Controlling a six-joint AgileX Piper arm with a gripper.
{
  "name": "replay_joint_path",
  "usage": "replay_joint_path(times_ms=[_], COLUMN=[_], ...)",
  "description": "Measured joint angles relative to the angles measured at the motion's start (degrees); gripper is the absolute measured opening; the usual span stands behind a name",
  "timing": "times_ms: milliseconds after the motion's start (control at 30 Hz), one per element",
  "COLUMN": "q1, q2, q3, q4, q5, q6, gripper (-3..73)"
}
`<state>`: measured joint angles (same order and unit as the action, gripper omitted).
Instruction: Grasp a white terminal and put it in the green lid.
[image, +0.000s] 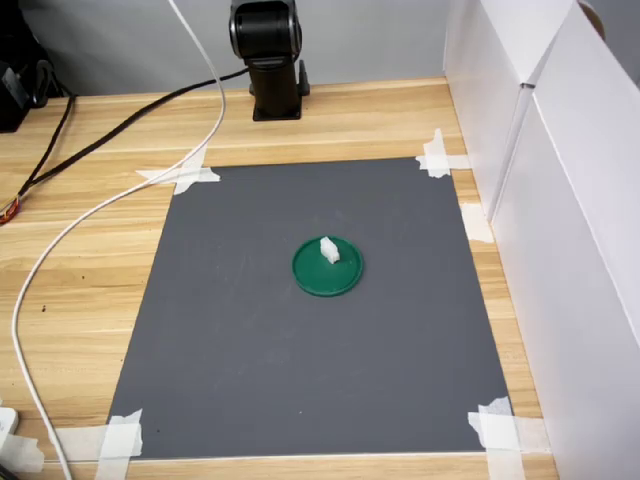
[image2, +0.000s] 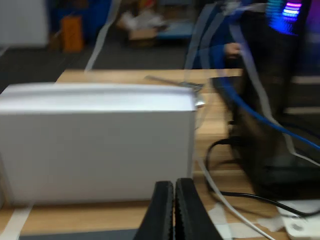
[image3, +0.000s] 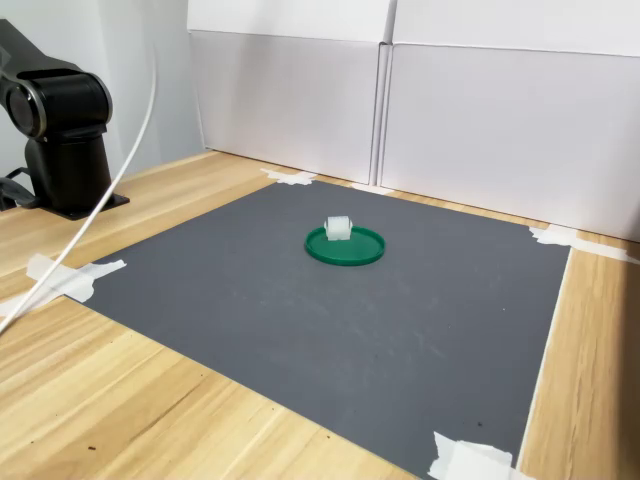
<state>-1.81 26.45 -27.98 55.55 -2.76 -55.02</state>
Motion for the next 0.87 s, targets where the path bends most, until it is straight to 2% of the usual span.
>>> replay_joint_path(times_ms=[100, 233, 533, 867], q1=[-3.4, -5.6, -6.2, -6.2], q2=[-3.4, -6.7, -15.9, -22.0], q3=[2.2, 7.2, 20.2, 24.6], q4=[2.4, 3.3, 3.4, 3.4], q5=[-0.2, -0.6, -0.3, -0.3], q6=[0.0, 0.0, 0.0, 0.0], gripper=[-1.4, -1.4, -1.5, -1.5])
